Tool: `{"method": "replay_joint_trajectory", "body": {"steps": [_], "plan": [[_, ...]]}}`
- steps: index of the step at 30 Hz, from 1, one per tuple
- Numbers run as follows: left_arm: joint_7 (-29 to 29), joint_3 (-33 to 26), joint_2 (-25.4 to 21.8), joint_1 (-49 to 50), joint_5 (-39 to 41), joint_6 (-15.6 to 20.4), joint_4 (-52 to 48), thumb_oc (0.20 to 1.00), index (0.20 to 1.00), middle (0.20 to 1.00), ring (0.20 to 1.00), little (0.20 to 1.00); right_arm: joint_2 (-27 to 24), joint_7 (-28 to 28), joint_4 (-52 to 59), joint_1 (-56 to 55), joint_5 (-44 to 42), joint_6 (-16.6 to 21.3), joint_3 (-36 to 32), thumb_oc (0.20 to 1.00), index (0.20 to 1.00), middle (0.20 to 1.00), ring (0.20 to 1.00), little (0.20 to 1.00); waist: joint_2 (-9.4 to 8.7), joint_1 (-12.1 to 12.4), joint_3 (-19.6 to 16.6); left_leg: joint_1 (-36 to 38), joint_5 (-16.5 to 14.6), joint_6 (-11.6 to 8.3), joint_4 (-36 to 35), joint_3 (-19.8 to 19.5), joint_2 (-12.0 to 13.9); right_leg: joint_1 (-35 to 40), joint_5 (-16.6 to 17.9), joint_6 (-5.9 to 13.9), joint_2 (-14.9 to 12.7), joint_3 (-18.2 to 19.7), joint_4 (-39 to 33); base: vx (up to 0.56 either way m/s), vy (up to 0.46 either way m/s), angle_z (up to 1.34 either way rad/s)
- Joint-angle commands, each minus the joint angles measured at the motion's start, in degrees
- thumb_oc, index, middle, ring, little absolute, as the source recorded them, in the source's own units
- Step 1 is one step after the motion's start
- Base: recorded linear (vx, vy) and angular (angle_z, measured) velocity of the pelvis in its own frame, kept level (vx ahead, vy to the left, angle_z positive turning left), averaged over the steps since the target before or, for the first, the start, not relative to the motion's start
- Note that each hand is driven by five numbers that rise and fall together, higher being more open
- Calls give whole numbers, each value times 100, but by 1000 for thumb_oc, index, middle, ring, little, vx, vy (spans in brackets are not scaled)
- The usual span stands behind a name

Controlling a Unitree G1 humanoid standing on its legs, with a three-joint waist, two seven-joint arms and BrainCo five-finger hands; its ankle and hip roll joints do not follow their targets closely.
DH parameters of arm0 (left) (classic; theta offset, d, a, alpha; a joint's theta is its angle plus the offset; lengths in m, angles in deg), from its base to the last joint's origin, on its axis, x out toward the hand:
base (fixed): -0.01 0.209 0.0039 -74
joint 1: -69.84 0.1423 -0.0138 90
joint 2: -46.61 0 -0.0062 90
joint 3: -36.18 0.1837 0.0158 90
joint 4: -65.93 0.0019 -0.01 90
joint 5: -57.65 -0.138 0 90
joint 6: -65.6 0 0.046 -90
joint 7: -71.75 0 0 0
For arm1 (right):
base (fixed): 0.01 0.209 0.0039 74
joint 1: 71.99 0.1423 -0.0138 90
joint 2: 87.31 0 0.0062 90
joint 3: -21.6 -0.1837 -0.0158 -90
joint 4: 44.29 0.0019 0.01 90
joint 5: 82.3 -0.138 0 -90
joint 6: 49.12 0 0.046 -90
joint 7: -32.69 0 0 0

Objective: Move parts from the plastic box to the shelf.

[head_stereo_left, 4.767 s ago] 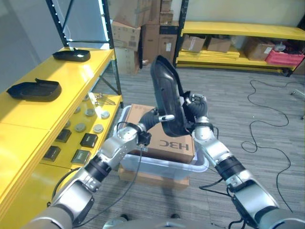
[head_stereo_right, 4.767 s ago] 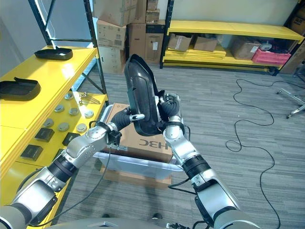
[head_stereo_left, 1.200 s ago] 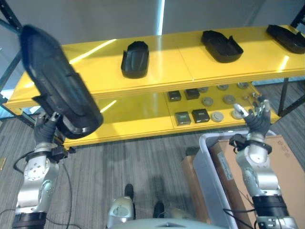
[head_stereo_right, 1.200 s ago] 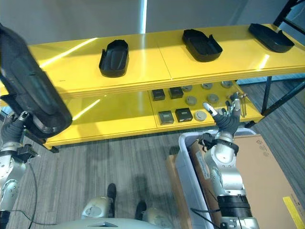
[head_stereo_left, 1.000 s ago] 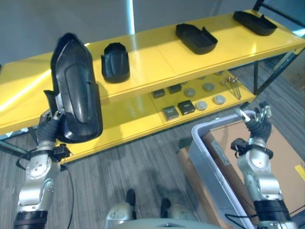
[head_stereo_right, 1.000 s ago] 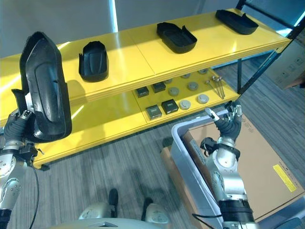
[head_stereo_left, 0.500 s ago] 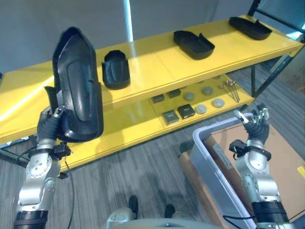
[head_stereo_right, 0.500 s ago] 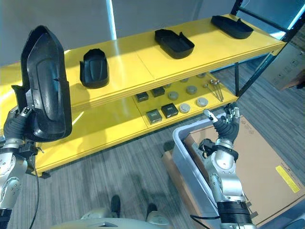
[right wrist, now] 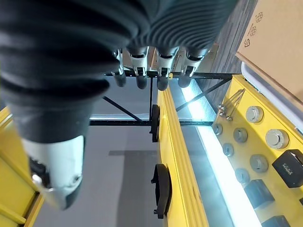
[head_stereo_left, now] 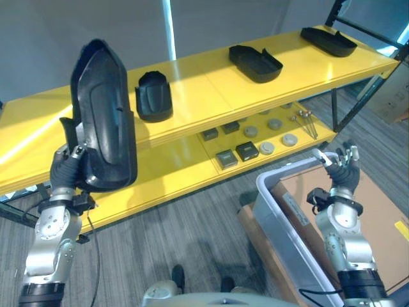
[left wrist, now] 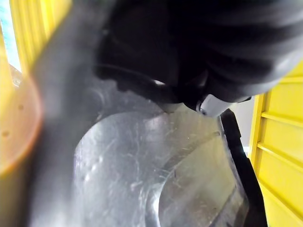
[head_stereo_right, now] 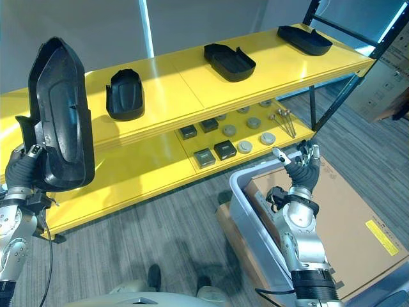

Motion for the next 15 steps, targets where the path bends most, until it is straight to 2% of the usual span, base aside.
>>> {"method": "replay_joint_trajectory", "body": {"steps": [1,10,13,15], "plan": [[91,-134,-183,-206,-39,302,-272,200,200,200,200,200,-126,67,212,88,102,166,-36,1000,1000,1000,1000,1000,-162,48,-340,-77,-327,-94,44,-200,7,-305,-21,265,-93,-348,177,44,49,0],[336,-175,-189,-145,-201,327,-279,200,200,200,200,200,-171,163,162,213,-42,200,16,1000,1000,1000,1000,1000,-134,177,-275,-145,-481,-24,301,-261,-103,-321,-46,326,-273,-389,324,38,113,0],[344,-196,-267,-144,-222,297,-253,200,200,200,200,200,-156,87,139,279,-137,264,72,1000,1000,1000,1000,1000,-117,234,-223,-212,-565,61,452,-291,-171,-391,-122,379,-398,-390,609,19,173,6],[278,-236,-396,-153,-199,298,-267,200,200,200,200,200,-104,-43,131,371,-170,359,135,1000,1000,1000,1000,1000,-79,330,-107,-336,-643,265,655,-380,-293,-587,-267,454,-598,-368,1348,7,211,14]]}}
